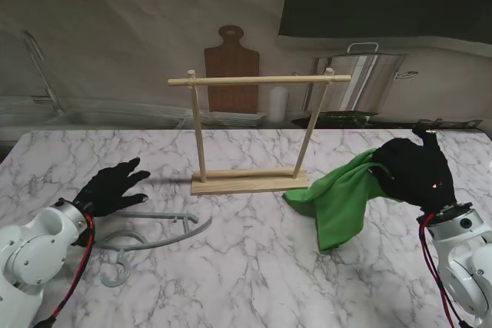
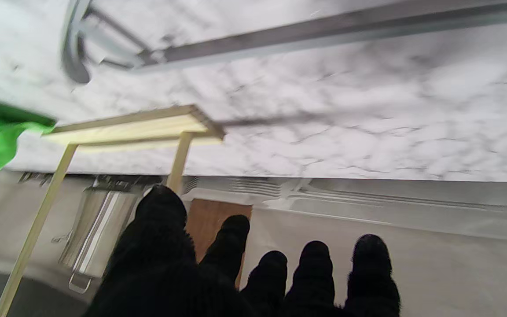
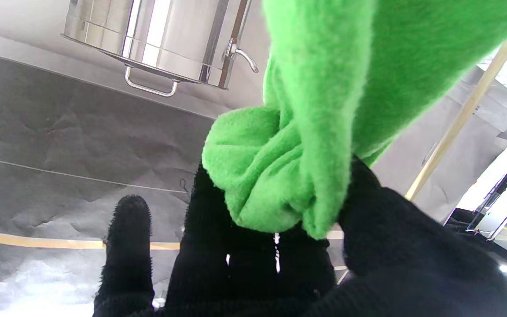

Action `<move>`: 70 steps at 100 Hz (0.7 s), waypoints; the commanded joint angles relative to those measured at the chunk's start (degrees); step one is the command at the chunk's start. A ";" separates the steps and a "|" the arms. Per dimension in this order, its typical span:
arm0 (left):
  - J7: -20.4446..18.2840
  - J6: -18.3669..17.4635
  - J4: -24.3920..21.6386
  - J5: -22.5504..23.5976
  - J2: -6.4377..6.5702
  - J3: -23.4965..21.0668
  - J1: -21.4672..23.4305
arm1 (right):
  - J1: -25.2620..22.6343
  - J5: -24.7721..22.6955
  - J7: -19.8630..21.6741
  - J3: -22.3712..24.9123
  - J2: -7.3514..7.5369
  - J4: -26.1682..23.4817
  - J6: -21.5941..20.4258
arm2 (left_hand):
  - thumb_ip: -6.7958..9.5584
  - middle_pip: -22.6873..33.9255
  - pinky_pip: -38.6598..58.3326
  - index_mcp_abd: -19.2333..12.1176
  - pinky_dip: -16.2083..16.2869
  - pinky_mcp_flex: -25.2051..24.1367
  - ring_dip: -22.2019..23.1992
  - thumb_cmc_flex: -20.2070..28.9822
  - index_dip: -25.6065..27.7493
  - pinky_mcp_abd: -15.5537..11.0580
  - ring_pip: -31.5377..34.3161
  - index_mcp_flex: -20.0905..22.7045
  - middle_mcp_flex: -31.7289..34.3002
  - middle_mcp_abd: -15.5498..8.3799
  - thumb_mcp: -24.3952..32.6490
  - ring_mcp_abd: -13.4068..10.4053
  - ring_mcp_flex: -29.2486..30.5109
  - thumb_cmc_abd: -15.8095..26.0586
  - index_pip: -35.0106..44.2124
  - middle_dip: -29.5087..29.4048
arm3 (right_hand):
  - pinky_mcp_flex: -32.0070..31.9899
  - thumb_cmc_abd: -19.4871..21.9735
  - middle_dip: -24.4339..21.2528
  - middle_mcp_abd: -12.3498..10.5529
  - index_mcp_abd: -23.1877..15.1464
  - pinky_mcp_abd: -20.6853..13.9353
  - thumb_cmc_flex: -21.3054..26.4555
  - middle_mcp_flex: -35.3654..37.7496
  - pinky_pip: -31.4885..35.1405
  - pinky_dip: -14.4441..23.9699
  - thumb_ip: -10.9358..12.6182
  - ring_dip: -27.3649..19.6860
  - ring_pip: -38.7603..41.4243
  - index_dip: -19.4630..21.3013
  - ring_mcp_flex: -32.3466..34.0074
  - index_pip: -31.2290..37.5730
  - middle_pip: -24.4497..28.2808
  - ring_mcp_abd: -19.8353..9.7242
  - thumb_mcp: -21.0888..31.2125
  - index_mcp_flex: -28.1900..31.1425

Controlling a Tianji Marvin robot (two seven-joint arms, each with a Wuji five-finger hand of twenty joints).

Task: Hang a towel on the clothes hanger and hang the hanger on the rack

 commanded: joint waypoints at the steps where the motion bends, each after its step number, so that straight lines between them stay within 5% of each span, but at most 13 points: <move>1: -0.66 -0.23 0.14 0.99 0.93 -1.17 1.72 | -0.87 -0.21 -0.89 0.21 0.00 -0.13 0.73 | -0.10 -0.78 -10.31 0.72 -1.36 -1.04 -1.37 -0.82 -1.81 -1.55 -0.31 -2.55 -3.17 0.76 -0.71 0.29 -1.96 3.69 -1.42 -1.28 | -0.57 2.95 0.67 -1.90 -3.63 1.00 1.29 1.06 0.25 0.94 -0.17 0.60 -1.34 2.21 0.94 3.46 -0.55 -0.40 2.46 2.95; 46: 3.58 -0.17 -2.49 9.08 0.57 -7.76 11.36 | -3.34 -0.24 -3.12 1.45 -0.25 0.12 1.99 | -0.20 -0.51 -9.42 -0.12 -1.71 -0.45 -0.82 -3.41 -2.02 -1.13 0.88 -2.87 -1.25 1.09 -1.15 0.48 -0.86 3.08 -0.23 -0.04 | -1.13 2.96 0.88 -1.80 -3.68 1.27 1.33 1.37 -0.37 0.91 -0.14 0.68 -1.79 2.50 1.07 2.98 -1.32 -0.21 2.44 3.18; 70: 1.50 -0.42 -2.01 10.84 0.94 -9.50 11.76 | -3.84 -0.09 -3.59 1.72 -0.37 0.17 2.51 | 0.30 -0.94 -9.83 1.22 -2.84 -1.19 -1.44 -17.23 -5.54 -2.31 0.48 -8.85 -6.36 3.12 -0.67 1.08 -2.05 -10.91 -3.61 -1.80 | -1.50 3.04 1.07 -1.85 -3.70 1.40 1.41 1.31 -0.79 0.81 -0.13 0.75 -1.97 2.66 1.02 2.79 -1.60 -0.20 2.24 3.11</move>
